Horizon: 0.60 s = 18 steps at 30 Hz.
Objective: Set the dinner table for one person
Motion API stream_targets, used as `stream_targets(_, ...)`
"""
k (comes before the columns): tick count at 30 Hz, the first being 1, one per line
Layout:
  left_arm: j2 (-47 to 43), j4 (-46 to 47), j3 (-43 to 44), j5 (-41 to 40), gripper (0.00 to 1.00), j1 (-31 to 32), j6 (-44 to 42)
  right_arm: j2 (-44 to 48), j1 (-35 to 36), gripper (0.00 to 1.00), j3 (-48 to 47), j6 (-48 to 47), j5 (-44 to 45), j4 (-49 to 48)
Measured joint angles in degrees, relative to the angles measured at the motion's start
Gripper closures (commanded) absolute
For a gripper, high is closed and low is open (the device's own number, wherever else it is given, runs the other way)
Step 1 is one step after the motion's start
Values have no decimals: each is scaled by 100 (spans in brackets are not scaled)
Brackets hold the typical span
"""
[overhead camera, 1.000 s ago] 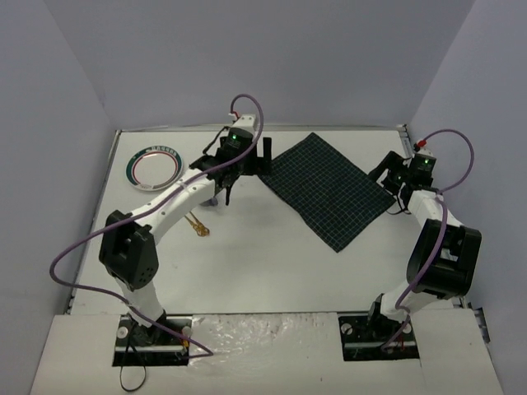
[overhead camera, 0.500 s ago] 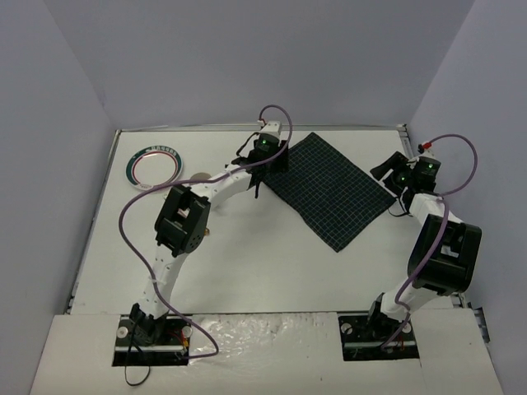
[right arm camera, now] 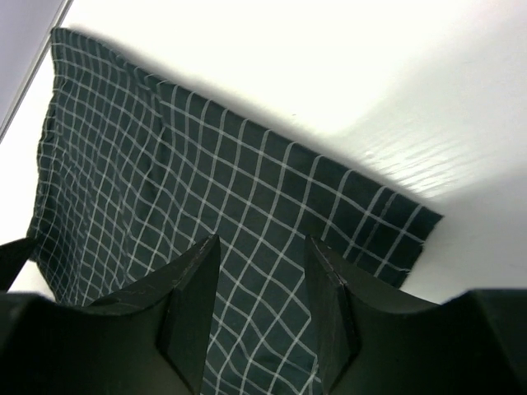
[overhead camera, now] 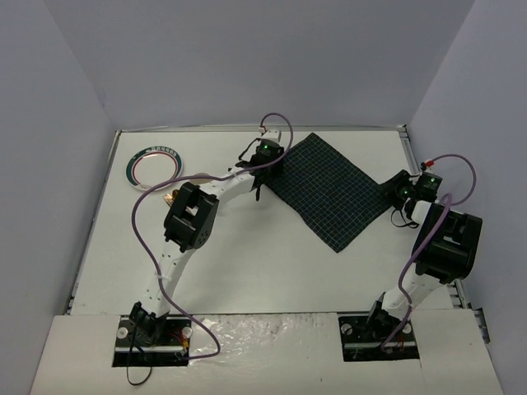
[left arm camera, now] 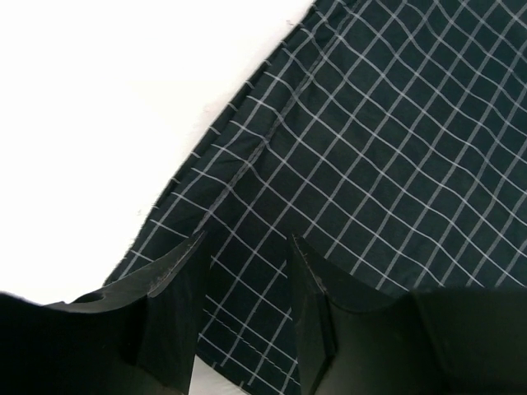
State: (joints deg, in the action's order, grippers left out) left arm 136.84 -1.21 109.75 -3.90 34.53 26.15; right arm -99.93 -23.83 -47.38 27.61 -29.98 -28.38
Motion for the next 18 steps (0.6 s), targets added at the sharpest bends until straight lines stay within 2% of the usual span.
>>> stream_targets(18, 214, 198, -116, -191, 78, -239, 302, -499, -475, 70, 283, 235, -133, -704)
